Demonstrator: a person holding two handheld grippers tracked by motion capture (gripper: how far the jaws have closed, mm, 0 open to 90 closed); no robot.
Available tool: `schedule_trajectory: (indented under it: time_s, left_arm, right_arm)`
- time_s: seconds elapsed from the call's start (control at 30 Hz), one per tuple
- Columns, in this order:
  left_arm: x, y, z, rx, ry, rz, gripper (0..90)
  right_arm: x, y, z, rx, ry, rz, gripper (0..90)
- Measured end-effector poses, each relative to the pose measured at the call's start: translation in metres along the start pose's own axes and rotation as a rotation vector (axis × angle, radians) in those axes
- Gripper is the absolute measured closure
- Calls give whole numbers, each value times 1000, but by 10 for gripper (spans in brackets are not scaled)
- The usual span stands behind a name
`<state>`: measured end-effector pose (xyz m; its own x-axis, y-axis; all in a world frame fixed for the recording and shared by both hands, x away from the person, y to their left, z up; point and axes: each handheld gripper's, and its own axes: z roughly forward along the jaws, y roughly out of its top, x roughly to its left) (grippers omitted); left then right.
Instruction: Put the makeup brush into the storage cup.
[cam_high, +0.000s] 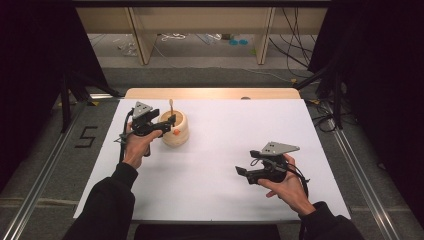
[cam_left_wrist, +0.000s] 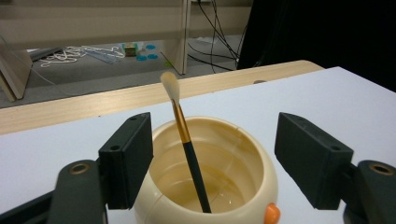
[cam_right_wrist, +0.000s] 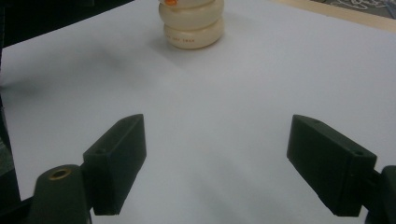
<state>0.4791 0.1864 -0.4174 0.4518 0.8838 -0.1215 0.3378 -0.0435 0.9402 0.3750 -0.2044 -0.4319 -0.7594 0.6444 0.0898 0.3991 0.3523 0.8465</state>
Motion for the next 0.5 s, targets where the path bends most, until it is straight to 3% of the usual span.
schedule_trajectory:
  time_s: [0.3,0.5]
  left_arm:
    - [-9,7,-16,-44,-46,-22,240]
    - [-16,5,-23,-45,-77,-16,225]
  right_arm:
    - [0,0,0,3,-1,7,202]
    - [0,0,0,1,-2,8,202]
